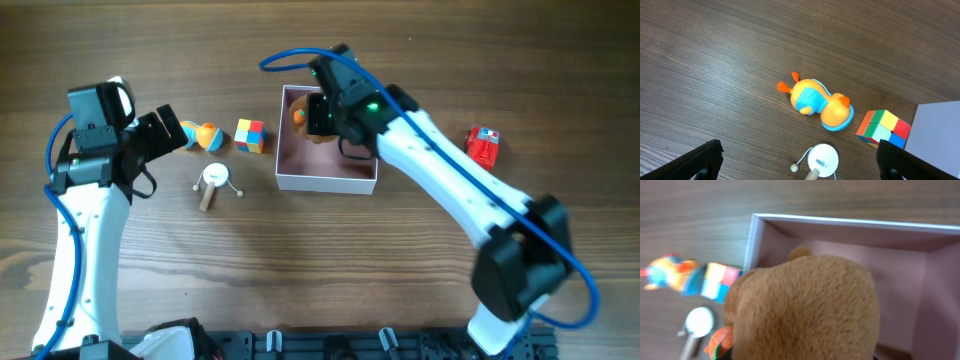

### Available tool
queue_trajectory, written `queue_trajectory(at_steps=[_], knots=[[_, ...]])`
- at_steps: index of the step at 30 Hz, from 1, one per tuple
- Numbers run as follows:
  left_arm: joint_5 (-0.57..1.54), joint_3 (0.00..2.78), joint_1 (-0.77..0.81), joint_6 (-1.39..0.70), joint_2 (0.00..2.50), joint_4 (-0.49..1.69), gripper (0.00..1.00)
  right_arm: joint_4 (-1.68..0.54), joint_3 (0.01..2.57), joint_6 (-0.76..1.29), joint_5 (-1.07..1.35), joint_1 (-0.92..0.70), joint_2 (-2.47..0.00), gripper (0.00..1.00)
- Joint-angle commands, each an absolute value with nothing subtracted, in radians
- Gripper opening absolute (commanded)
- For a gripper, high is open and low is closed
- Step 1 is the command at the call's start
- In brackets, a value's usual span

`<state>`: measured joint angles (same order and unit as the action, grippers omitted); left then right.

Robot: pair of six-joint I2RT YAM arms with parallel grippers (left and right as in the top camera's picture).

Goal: Pack container
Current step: 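Carry the plush toy left into the box and release it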

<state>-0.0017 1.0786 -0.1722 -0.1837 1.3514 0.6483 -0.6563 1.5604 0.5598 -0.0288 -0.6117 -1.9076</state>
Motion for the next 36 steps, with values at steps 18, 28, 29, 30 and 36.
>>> queue_trajectory(at_steps=[18, 28, 29, 30, 36], knots=[[0.01, 1.1, -0.177, -0.168, 1.355, 0.648, 1.0, -0.524, 1.563, 0.627, -0.056, -0.608, -2.038, 0.52], [0.01, 1.1, -0.177, -0.168, 1.355, 0.648, 1.0, -0.521, 1.563, 0.601, -0.152, -0.608, -2.038, 0.72], [0.01, 1.1, -0.177, -0.168, 1.355, 0.648, 1.0, -0.519, 1.563, 0.601, -0.167, -0.608, -2.038, 0.74], [0.01, 1.1, -0.177, -0.168, 1.355, 0.648, 1.0, -0.516, 1.563, 0.601, -0.186, -0.608, -2.038, 0.78], [0.01, 1.1, -0.177, -0.168, 1.355, 0.648, 1.0, -0.502, 1.563, 0.597, -0.19, -0.604, -2.038, 0.84]])
